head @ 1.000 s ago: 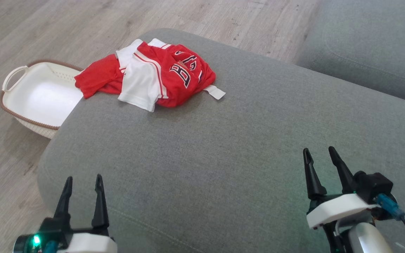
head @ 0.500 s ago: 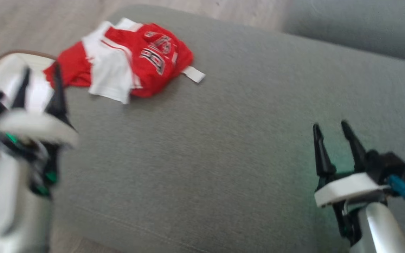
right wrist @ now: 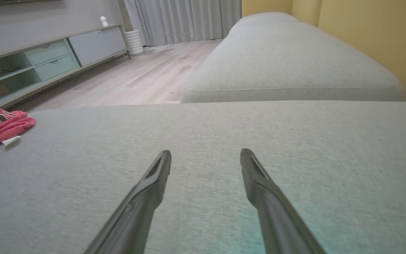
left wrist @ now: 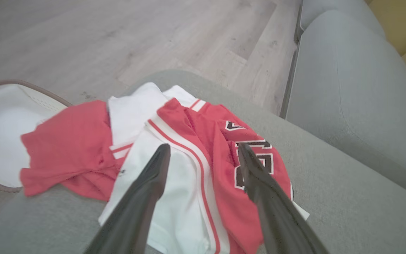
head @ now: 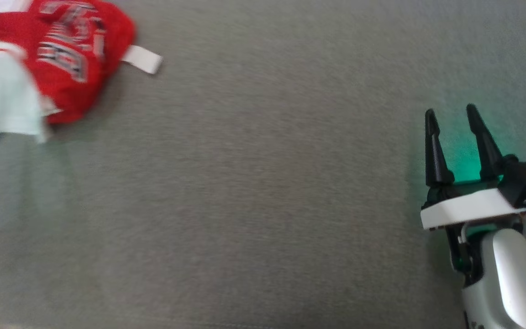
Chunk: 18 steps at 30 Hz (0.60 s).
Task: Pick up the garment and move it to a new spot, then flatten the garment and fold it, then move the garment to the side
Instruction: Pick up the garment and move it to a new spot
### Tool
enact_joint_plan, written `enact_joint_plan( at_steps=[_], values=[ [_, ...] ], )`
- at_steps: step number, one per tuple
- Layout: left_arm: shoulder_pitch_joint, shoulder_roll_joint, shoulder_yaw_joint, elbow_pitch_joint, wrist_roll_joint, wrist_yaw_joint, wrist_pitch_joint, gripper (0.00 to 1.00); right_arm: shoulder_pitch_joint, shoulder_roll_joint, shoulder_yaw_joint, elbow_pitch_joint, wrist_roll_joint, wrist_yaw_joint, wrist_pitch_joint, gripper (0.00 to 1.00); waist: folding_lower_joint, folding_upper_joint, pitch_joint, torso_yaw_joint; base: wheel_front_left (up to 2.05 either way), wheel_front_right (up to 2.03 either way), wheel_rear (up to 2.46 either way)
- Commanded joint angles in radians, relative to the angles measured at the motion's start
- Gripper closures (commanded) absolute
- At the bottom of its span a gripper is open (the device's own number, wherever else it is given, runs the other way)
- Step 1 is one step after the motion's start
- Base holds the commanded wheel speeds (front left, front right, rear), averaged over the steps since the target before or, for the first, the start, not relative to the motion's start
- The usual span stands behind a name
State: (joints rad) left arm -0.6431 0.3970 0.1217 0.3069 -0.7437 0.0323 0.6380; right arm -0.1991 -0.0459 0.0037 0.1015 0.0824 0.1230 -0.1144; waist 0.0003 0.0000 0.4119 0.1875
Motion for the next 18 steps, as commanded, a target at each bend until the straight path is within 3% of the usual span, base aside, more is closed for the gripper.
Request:
enact_joint_plan(
  at_steps=[1, 3, 11, 12, 13, 14, 18],
  values=[
    [-0.026, 0.063, 0.041, -0.025, -0.020, 0.013, 0.044, 0.00, -0.025, -0.004, 0.024, -0.040, -0.001, 0.008, -0.008, 0.00, -0.0003, 0.0000, 0.102, -0.104, 0.00, 0.00, 0.00],
    [-0.020, 0.070, 0.040, -0.024, -0.026, 0.024, 0.075, 0.00, -0.028, -0.004, 0.024, -0.042, 0.001, 0.008, -0.011, 0.00, -0.0003, 0.0000, 0.113, -0.116, 0.00, 0.00, 0.00],
    [0.077, 0.143, -0.003, -0.001, 0.030, 0.141, 0.278, 0.00, -0.063, -0.004, 0.036, -0.050, 0.008, 0.008, -0.042, 0.00, -0.0003, 0.0000, 0.159, -0.182, 0.00, 0.00, 0.00],
    [0.092, 0.157, -0.014, -0.007, 0.036, 0.149, 0.314, 0.44, -0.065, -0.004, 0.035, -0.049, 0.005, 0.008, -0.047, 0.00, -0.0003, 0.0000, 0.158, -0.185, 0.00, 0.00, 0.00],
    [0.101, 0.170, -0.018, -0.020, 0.044, 0.153, 0.329, 0.67, -0.066, -0.004, 0.033, -0.048, 0.003, 0.008, -0.051, 0.00, -0.0003, 0.0000, 0.156, -0.187, 0.00, 0.00, 0.00],
    [0.107, 0.181, -0.015, -0.036, 0.053, 0.158, 0.324, 1.00, -0.067, -0.004, 0.030, -0.046, -0.001, 0.008, -0.054, 0.00, -0.0003, 0.0000, 0.152, -0.188, 0.00, 0.00, 0.00],
    [0.120, 0.212, -0.008, -0.085, 0.077, 0.146, 0.283, 1.00, -0.063, -0.004, 0.018, -0.022, -0.009, 0.008, -0.060, 0.00, -0.0003, 0.0000, 0.112, -0.181, 0.00, 0.00, 0.00]
  ],
)
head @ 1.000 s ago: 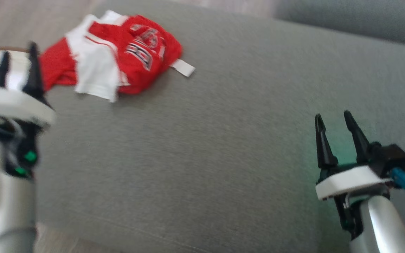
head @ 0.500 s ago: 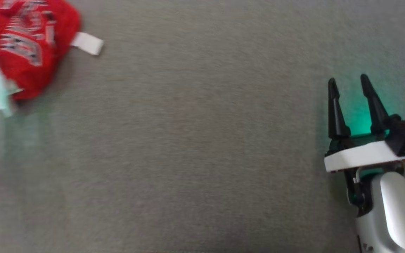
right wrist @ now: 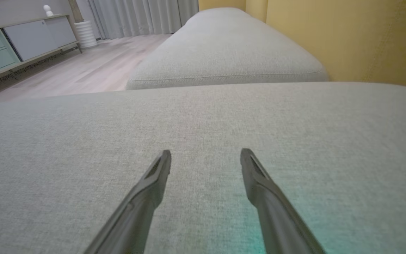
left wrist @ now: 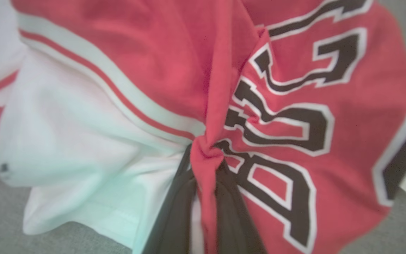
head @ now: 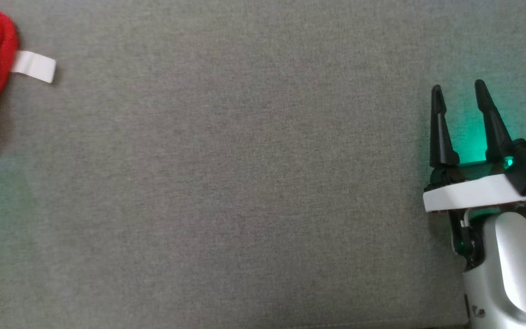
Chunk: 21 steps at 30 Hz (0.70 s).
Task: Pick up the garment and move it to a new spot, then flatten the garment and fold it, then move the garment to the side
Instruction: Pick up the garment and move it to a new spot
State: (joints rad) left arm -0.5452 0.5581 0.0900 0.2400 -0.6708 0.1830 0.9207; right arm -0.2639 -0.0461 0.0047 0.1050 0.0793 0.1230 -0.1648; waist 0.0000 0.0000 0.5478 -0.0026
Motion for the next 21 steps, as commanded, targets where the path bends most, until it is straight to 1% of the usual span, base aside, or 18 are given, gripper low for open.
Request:
enact_joint_plan(
  at_steps=[1, 4, 8, 13, 17, 21],
  values=[
    [0.020, 0.055, 0.023, -0.027, 0.009, -0.012, -0.017, 1.00, 0.004, -0.004, 0.015, -0.019, -0.007, 0.008, -0.012, 0.00, 0.0000, 0.0000, -0.039, 0.015, 0.00, 0.00, 0.00],
    [0.003, 0.059, 0.019, -0.050, 0.019, -0.039, -0.066, 1.00, 0.016, -0.004, 0.012, 0.001, -0.004, 0.008, -0.017, 0.00, 0.0000, 0.0000, -0.100, 0.035, 0.00, 0.00, 0.00],
    [-0.041, 0.091, -0.001, -0.089, 0.060, -0.074, -0.126, 1.00, 0.034, -0.004, 0.009, 0.025, 0.009, 0.008, -0.022, 0.00, 0.0000, 0.0000, -0.189, 0.059, 0.00, 0.00, 0.00],
    [-0.151, 0.104, -0.033, -0.145, 0.094, -0.113, -0.201, 1.00, 0.068, -0.004, 0.017, 0.065, 0.039, 0.008, -0.033, 0.00, 0.0000, 0.0000, -0.313, 0.078, 0.00, 0.00, 0.00],
    [-0.265, 0.067, -0.081, -0.177, 0.091, -0.152, -0.243, 1.00, 0.097, -0.004, 0.028, 0.093, 0.069, 0.008, -0.042, 0.00, 0.0000, 0.0000, -0.394, 0.080, 0.00, 0.00, 0.00],
    [-0.374, -0.008, -0.151, -0.198, 0.075, -0.191, -0.275, 1.00, 0.115, -0.004, 0.046, 0.112, 0.093, 0.008, -0.048, 0.00, 0.0000, 0.0000, -0.448, 0.068, 0.00, 0.00, 0.00]
  ],
)
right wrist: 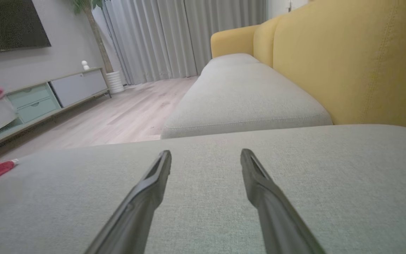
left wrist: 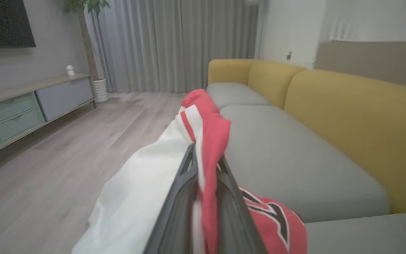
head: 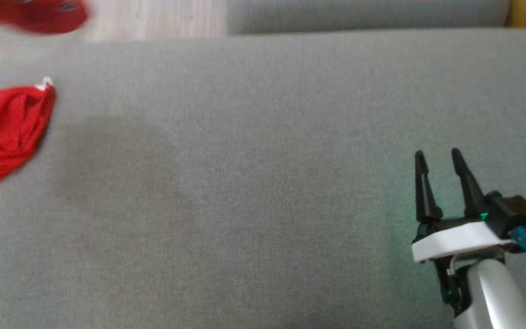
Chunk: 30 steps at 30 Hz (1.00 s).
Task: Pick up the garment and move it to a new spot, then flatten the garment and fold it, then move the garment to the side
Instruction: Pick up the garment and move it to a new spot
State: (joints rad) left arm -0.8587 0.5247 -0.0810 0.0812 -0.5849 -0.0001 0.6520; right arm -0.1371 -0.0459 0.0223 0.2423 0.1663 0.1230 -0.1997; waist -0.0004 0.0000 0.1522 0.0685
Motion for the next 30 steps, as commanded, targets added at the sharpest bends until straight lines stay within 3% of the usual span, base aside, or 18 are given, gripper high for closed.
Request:
enact_joint_plan(
  at_steps=[1, 8, 15, 18, 25, 27, 30],
  values=[
    [-0.084, 0.005, 0.004, -0.044, -0.015, -0.018, -0.016, 1.00, -0.010, -0.004, 0.035, -0.023, 0.009, 0.008, -0.014, 0.00, 0.0004, 0.0000, -0.061, -0.009, 0.00, 0.00, 0.00],
    [-0.155, -0.122, -0.098, -0.047, -0.044, -0.062, -0.055, 1.00, -0.010, -0.004, 0.052, -0.023, 0.015, 0.008, -0.012, 0.00, 0.0004, 0.0000, -0.079, -0.062, 0.00, 0.00, 0.00],
    [-0.054, -0.255, -0.242, -0.011, -0.057, -0.094, -0.115, 1.00, -0.020, -0.004, 0.059, -0.035, 0.017, 0.008, -0.002, 0.00, 0.0004, 0.0000, -0.042, -0.149, 0.00, 0.00, 0.00],
    [0.044, -0.294, -0.329, 0.068, -0.013, -0.104, -0.188, 1.00, -0.032, -0.004, 0.068, -0.037, 0.024, 0.008, -0.002, 0.00, 0.0004, 0.0000, -0.016, -0.206, 0.00, 0.00, 0.00],
    [0.191, -0.346, -0.437, 0.336, 0.080, -0.090, -0.350, 1.00, -0.030, -0.004, 0.073, -0.029, 0.031, 0.008, -0.006, 0.00, 0.0004, 0.0000, -0.010, -0.255, 0.00, 0.00, 0.00],
    [0.213, -0.364, -0.462, 0.397, 0.103, -0.089, -0.407, 0.00, -0.026, -0.004, 0.072, -0.026, 0.031, 0.008, -0.006, 0.00, 0.0004, 0.0000, -0.015, -0.256, 0.00, 0.00, 0.00],
    [0.236, -0.390, -0.466, 0.464, 0.108, -0.077, -0.476, 0.00, -0.017, -0.004, 0.062, -0.026, 0.026, 0.008, -0.002, 0.00, 0.0004, 0.0000, -0.028, -0.241, 0.00, 0.00, 0.00]
  ],
)
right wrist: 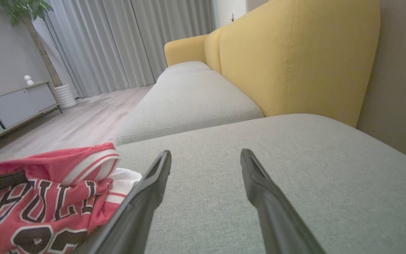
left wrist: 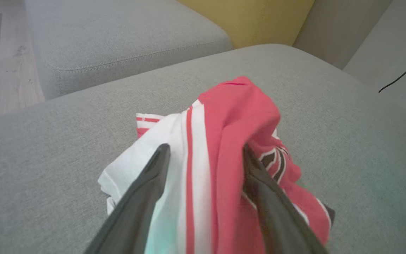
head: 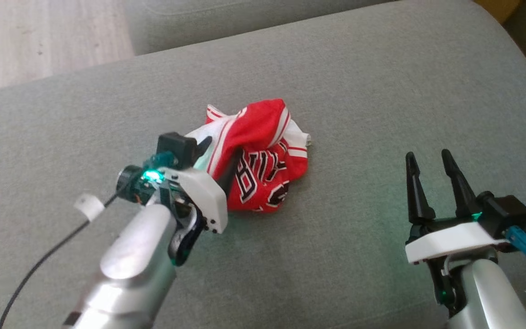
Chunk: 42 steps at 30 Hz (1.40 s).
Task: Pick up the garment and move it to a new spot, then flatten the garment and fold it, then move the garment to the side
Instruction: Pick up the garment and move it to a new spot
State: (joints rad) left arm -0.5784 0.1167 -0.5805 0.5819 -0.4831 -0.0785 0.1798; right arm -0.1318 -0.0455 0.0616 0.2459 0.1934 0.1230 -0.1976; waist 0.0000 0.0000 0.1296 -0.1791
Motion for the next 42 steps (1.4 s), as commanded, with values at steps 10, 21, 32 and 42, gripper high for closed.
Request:
enact_joint_plan(
  at_steps=[10, 21, 32, 42],
  values=[
    [0.103, 0.035, 0.123, -0.069, -0.005, 0.044, -0.386, 0.00, 0.035, -0.005, -0.004, -0.059, -0.022, 0.008, 0.036, 0.00, 0.0000, 0.0000, -0.064, 0.117, 0.00, 0.00, 0.00],
    [0.415, 0.158, 0.338, -0.345, 0.037, 0.142, -0.441, 0.00, 0.083, -0.005, 0.009, -0.080, -0.022, 0.008, 0.072, 0.00, 0.0000, 0.0000, -0.131, 0.129, 0.00, 0.00, 0.00],
    [0.566, 0.202, 0.388, -0.466, 0.066, 0.195, -0.391, 0.00, 0.126, -0.005, 0.001, -0.091, -0.027, 0.008, 0.103, 0.00, 0.0000, 0.0000, -0.147, 0.118, 0.00, 0.00, 0.00],
    [0.583, 0.210, 0.380, -0.521, 0.071, 0.217, -0.368, 0.00, 0.118, -0.005, 0.011, -0.091, -0.016, 0.008, 0.105, 0.00, 0.0000, 0.0000, -0.141, 0.124, 0.00, 0.00, 0.00]
  ],
)
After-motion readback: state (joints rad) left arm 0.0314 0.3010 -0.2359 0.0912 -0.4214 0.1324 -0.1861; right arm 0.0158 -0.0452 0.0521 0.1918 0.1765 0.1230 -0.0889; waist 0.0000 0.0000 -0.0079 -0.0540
